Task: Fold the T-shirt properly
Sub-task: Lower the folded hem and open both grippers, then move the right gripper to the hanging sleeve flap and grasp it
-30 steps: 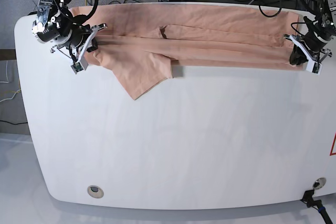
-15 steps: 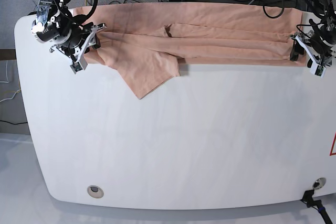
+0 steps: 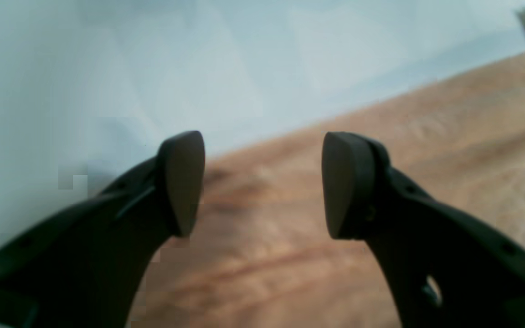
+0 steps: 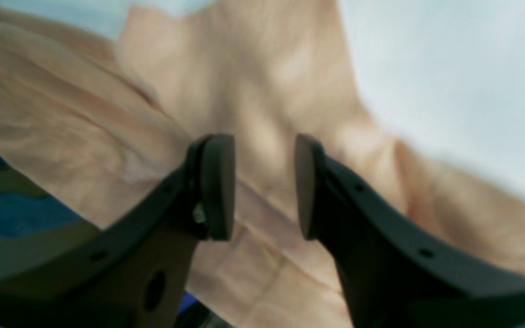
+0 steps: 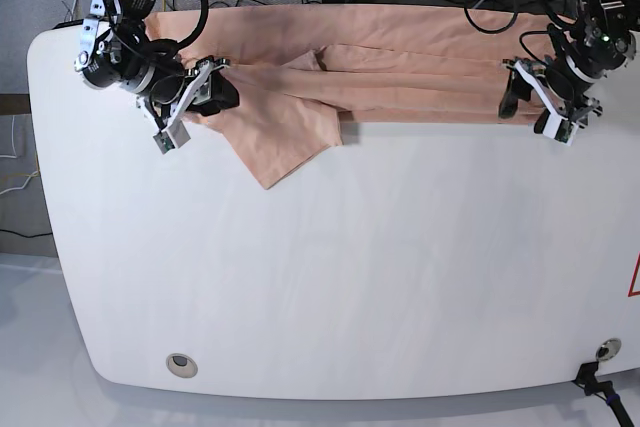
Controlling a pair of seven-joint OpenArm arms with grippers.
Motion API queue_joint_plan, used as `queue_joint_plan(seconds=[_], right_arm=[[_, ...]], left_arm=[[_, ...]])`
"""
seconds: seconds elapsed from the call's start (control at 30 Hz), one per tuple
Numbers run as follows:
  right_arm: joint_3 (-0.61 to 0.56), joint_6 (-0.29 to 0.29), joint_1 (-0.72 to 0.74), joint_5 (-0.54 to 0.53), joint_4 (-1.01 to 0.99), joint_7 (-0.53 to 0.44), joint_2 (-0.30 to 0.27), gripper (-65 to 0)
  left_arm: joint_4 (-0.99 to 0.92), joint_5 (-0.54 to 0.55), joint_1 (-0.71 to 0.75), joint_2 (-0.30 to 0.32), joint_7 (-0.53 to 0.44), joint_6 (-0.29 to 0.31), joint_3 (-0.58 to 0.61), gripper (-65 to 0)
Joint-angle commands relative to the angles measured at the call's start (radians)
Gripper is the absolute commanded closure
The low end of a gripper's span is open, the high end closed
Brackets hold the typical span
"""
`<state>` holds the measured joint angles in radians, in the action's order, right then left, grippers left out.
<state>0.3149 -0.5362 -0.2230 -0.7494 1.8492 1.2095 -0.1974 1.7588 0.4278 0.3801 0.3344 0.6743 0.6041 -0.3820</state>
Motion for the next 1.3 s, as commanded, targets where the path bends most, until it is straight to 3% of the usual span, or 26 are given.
queue_joint_plan(seconds=[0.0,0.17,0.2,0.6,0.77,0.97,1.27], right_arm=[[-0.024,-0.003,0.006,-0.012,-0.033,-0.009,-0.01,-20.7],[-0.036,-0.003,0.007,-0.012,-0.121,-0.01,-0.014,-1.0],[-0.036,-0.003,0.009,-0.012,-0.138,-0.01,-0.017,0.0],[-0.038,-0.005,0.112,0.228,-0.197,-0.069,-0.018,0.0],[-0.039,-0.012,0.195,0.23,-0.343,-0.127,-0.047,0.0],[-0.039,-0.101,0.294,0.235,-0.514,-0.167,-0.073,0.0],[-0.038,-0.101,0.311,0.225,-0.464,-0.165,-0.081,0.0]], left_arm=[[0.005,0.01,0.007,-0.014,-0.012,0.0,-0.002,-37.0],[-0.058,-0.117,0.016,-0.064,-0.012,0.0,-0.001,-37.0],[-0.075,-0.136,0.016,-0.065,-0.012,0.001,0.001,-37.0],[-0.293,-0.151,-0.186,-0.057,-0.014,0.001,0.041,-37.0],[-0.336,-0.151,-0.254,-0.041,-0.014,0.001,0.096,-37.0],[-0.337,-0.151,-0.275,-0.042,-0.014,0.001,0.096,-37.0],[-0.336,-0.151,-0.287,-0.037,-0.014,0.001,0.096,-37.0]])
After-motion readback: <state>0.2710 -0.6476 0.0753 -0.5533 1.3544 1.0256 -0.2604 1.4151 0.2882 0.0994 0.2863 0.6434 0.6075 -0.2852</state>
